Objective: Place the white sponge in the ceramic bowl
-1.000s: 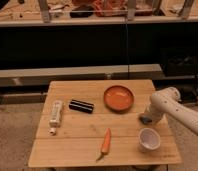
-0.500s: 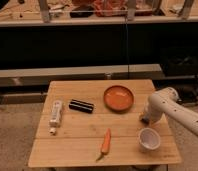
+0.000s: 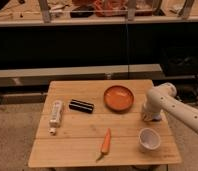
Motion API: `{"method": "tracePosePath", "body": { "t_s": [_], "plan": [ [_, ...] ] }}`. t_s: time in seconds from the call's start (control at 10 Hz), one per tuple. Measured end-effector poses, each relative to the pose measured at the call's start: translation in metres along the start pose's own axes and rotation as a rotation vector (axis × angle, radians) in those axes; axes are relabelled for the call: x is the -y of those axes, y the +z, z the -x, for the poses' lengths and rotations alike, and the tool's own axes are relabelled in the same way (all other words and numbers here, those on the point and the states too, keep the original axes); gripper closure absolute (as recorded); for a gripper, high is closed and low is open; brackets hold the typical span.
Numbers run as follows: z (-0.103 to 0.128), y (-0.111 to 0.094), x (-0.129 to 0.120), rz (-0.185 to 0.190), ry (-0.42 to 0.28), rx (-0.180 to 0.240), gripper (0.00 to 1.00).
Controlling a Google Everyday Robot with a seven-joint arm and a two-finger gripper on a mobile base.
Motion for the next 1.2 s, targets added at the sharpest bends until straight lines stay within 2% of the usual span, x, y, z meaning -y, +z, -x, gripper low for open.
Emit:
{"method": "tracePosePath", "body": {
  "t_s": [0.3,0.6,1.0,1.2],
  "plan": [
    [-0.012,-0.018,0.028,-0.015,-0.012,-0.009,1.00],
    [-0.019,-0.024,0.032,-0.017,-0.017,-0.015,1.00],
    [-0.018,-0.030,0.072,-0.027,-0.038,-0.026,1.00],
    [-0.019,-0.032,0.073,-0.025,-0.045,-0.032,1.00]
  ]
}}
